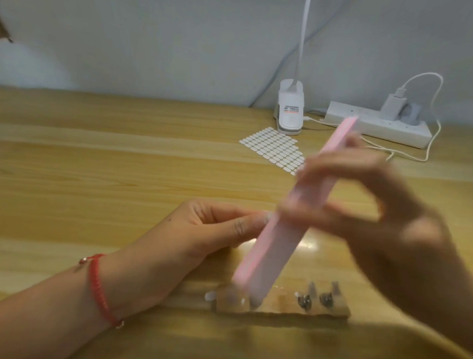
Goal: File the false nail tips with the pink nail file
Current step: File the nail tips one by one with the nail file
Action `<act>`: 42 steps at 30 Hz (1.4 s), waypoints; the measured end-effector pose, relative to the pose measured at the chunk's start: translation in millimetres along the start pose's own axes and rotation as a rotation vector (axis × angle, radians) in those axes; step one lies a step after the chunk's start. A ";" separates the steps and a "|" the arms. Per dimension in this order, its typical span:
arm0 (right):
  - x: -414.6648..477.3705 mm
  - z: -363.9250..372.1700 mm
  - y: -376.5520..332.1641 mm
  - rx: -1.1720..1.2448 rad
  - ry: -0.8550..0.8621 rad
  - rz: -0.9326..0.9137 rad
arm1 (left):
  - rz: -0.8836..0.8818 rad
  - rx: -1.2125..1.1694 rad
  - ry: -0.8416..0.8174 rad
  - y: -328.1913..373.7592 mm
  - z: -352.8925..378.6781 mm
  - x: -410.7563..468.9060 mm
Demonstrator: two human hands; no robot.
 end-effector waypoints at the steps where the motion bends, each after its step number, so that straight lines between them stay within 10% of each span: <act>1: -4.0 4.9 -9.3 0.029 -0.025 -0.045 | 0.003 0.001 -0.022 0.8 1.6 -0.6; 21: 3.5 -3.7 12.8 0.058 0.012 0.254 | -0.025 0.077 0.093 -6.0 -6.6 2.2; 26: -10.7 10.2 -22.8 0.072 -0.058 -0.010 | -0.026 0.032 0.007 -1.3 -1.2 -2.1; 42: -16.1 11.0 -20.8 0.187 -0.090 0.045 | -0.029 0.046 0.046 -7.6 -7.6 -0.3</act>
Point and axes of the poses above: each hand's wrist, its own x-axis towards the middle knuckle, its own z-axis out of the palm, y = z × x, the point moved 5 cm from there along x, towards the middle knuckle, and after that the axes turned 10 degrees about y, right-handed, at the moved point
